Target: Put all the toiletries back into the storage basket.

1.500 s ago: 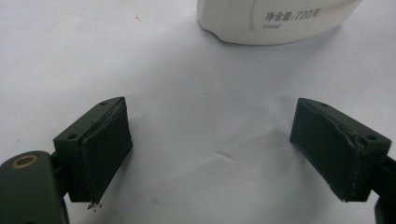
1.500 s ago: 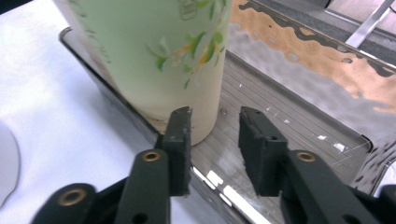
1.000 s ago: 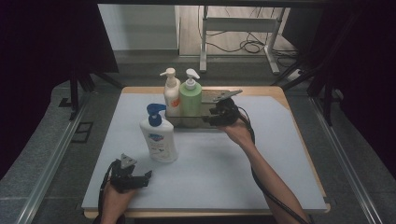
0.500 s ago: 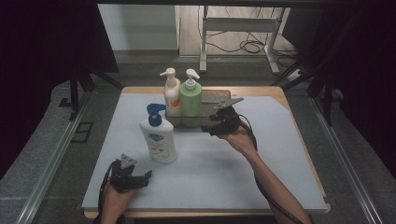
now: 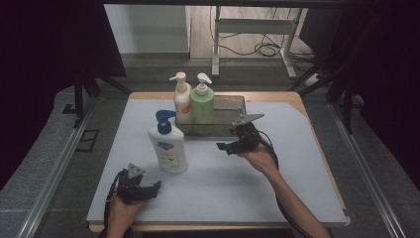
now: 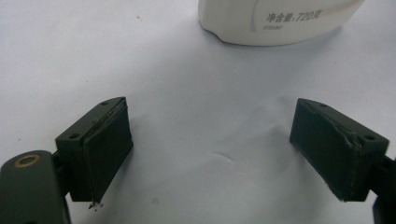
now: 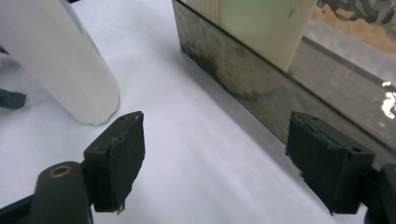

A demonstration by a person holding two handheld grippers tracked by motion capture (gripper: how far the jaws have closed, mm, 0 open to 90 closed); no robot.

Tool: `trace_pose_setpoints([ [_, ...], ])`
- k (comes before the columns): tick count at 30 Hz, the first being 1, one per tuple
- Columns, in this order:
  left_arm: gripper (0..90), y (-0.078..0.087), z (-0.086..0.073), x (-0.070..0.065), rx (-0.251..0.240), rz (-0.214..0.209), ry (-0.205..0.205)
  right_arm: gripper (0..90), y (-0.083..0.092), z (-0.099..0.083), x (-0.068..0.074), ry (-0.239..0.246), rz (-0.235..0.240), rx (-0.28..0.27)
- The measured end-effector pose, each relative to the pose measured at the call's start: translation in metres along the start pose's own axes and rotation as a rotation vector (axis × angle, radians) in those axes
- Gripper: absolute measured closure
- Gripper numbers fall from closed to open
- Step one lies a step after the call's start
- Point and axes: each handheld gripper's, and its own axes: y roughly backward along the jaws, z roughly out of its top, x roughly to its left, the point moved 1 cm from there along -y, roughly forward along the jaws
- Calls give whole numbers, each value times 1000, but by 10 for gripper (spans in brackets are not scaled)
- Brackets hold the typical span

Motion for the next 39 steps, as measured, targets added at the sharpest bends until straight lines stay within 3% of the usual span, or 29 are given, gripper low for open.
trace_pose_setpoints([
  [3, 162, 1, 1, 1, -7, 8, 11, 166, 4, -6, 2, 3, -13, 8],
  [6, 275, 2, 2, 5, -19, 18, 21, 147, 7, -13, 3, 0, -25, 13],
  [10, 400, 2, 5, 10, -32, -26, 39, 142, 11, -22, 4, -7, -51, 30],
  [15, 514, 0, 14, 10, -56, -29, 16, 142, 14, -34, 7, -28, -71, 46],
  [27, 871, -10, 37, 22, -87, -53, 3, 142, 22, -61, 10, -51, -89, 67],
  [39, 892, -26, 53, 28, -105, -85, 17, 142, 19, -91, 5, -75, -137, 73],
])
